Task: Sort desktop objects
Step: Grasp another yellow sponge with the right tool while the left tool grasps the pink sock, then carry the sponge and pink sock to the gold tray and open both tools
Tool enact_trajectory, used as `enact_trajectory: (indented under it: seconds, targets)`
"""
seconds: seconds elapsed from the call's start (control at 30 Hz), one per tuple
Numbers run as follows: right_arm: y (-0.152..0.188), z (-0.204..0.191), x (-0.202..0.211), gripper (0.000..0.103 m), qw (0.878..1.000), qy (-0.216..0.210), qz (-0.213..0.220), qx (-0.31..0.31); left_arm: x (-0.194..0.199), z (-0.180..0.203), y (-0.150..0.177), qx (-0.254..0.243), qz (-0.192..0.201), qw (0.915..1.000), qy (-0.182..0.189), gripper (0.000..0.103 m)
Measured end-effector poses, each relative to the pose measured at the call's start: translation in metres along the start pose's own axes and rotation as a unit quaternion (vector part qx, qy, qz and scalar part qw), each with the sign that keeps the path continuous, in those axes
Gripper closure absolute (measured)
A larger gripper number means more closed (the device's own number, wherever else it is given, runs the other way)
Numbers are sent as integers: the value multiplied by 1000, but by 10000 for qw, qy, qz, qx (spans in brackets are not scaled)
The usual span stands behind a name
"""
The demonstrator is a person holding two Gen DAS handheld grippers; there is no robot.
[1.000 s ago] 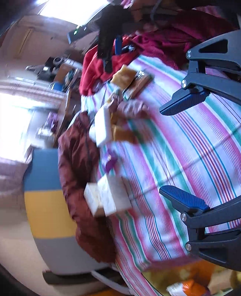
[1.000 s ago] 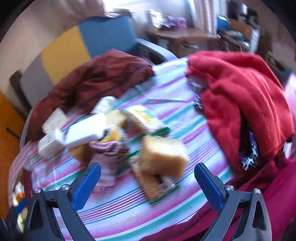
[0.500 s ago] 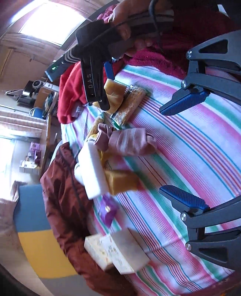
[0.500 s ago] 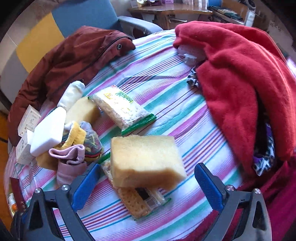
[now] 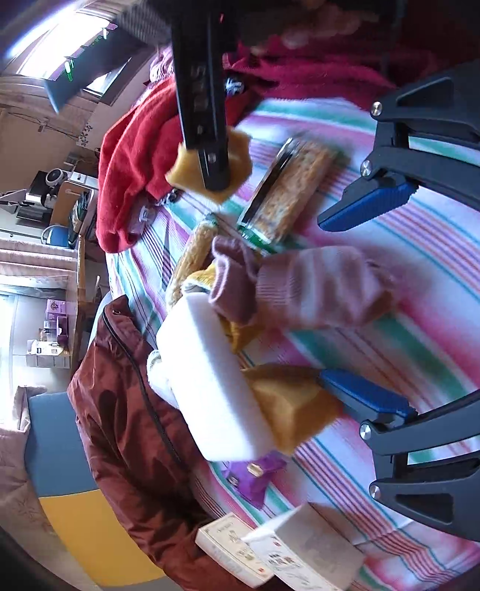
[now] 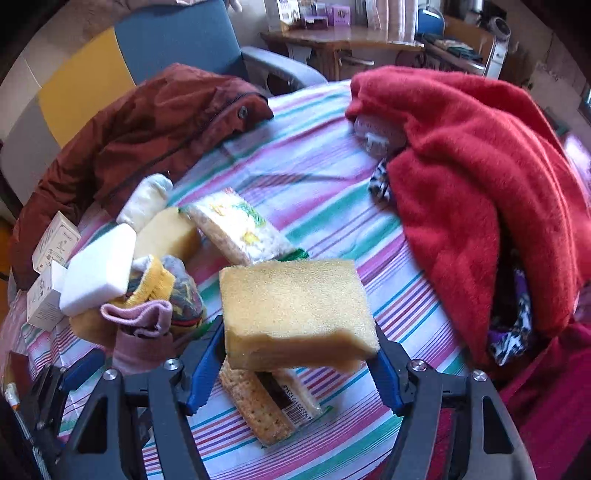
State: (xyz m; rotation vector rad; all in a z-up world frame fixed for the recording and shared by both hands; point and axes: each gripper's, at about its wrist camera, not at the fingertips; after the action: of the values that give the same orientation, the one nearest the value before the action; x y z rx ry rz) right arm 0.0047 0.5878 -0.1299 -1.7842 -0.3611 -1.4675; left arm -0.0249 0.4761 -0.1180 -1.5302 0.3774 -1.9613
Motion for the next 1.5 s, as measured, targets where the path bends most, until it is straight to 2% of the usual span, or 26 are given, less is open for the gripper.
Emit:
enact_trajectory:
  seconds: [0.1,0.2,0.27,0.43,0.53,0.63,0.73,0.93,1.03,1.23,1.5]
  targets:
    - [-2,-2,3,32,9999,-104,35,-22,-12,-2,-6,-61,-85,9999,-111,33]
    - [-1,-6,7,32,9999,-141,81,13,-22,-7,-8,-7,-196,9998,-19,46]
    - [-1,-9,7,32,9998,-136,120,34,-23,-6,-7,-35,-127,9999,15,59]
    - [-2,-11,11,32,9995,-167,244,63,-13,5,-1,-260,68,9996,-26,68]
    - [-2,-13,17,32,9987,-298,401,115,7,7,5,-172,295,9994,70,69]
    - [-2,-20,31,32,9959,-540,684,254,39,12,14,-113,586,9982,5,69]
    - [3,-33,46,32,9906,-799,978,529,77,12,25,61,885,9959,-148,68]
    - [17,-59,70,32,9779,-1196,1344,1061,141,2,52,501,1234,9880,-783,68]
    - [29,-71,84,32,9714,-1400,1471,1233,168,-9,71,786,1329,9823,-1062,68]
    - [58,-108,113,32,9615,-1934,1343,1418,216,-32,109,1253,1551,9672,-1575,68]
    - [108,-191,168,32,9306,-2728,1398,2003,270,-61,165,1849,1831,9435,-2050,68]
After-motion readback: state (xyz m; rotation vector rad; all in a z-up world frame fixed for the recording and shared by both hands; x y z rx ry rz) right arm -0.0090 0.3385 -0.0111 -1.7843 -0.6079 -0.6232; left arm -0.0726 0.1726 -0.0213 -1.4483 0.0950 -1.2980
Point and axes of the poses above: each gripper's, at about its wrist camera, not at the fingertips, and x roughly against the way its jaws point, z to its right, y to its underside, and after that the axes turned 15 degrees about y, right-handed
